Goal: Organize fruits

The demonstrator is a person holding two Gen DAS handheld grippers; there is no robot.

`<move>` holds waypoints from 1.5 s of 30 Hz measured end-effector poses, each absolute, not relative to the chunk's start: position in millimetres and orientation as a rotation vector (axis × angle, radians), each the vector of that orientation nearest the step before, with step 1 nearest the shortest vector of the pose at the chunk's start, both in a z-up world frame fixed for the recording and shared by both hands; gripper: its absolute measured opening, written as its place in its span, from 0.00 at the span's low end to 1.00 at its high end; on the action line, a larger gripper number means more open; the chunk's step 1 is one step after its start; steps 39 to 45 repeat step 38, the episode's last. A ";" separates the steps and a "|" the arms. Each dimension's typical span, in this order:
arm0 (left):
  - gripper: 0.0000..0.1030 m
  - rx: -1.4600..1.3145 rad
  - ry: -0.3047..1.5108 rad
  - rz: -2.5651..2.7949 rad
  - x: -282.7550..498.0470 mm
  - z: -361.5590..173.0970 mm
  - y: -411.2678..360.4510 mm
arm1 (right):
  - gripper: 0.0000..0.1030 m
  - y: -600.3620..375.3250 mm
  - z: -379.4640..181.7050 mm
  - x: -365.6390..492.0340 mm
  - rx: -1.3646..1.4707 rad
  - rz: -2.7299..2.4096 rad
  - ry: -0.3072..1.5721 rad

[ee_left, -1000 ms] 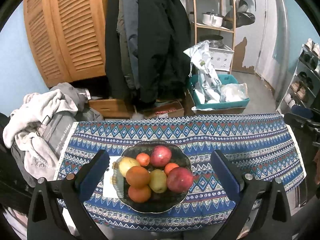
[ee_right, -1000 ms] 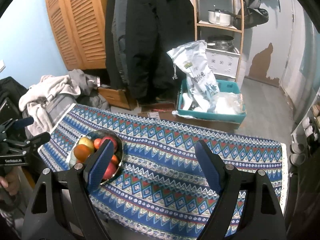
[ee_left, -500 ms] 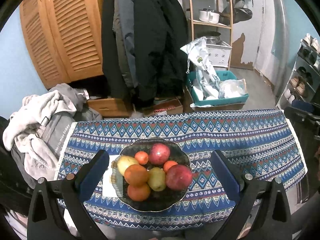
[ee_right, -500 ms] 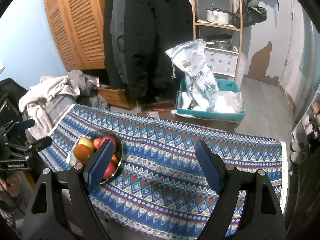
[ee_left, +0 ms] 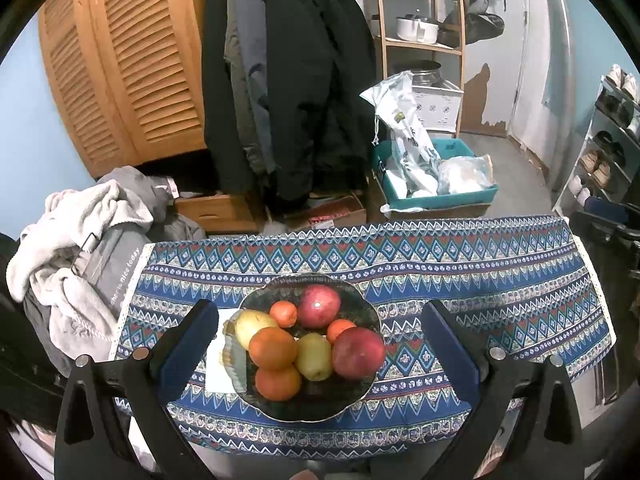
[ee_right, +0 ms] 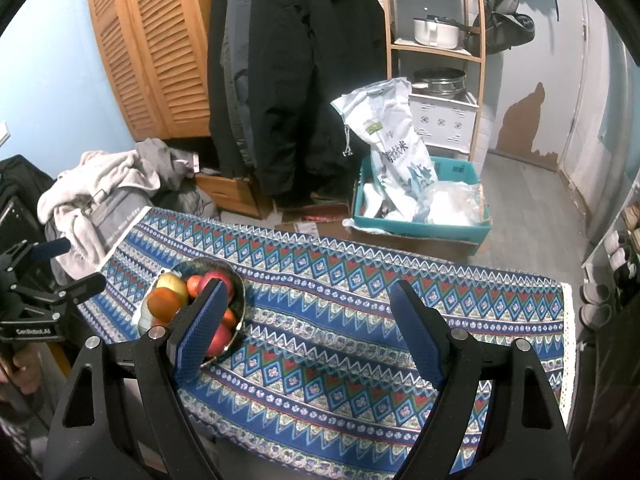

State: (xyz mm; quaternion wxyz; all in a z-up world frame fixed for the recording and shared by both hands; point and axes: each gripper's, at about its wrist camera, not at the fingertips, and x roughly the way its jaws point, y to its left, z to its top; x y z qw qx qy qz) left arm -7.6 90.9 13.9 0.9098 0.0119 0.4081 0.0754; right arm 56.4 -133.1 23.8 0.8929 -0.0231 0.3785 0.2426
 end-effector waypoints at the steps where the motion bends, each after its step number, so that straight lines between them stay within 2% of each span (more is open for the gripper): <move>1: 0.99 0.023 0.843 0.154 -7.0 13.5 91.4 | 0.80 -133.0 23.8 56.4 -0.048 0.504 0.785; 45: 0.99 0.020 0.851 0.130 -7.7 10.0 83.4 | 0.80 -137.3 20.4 54.3 -0.046 0.493 0.786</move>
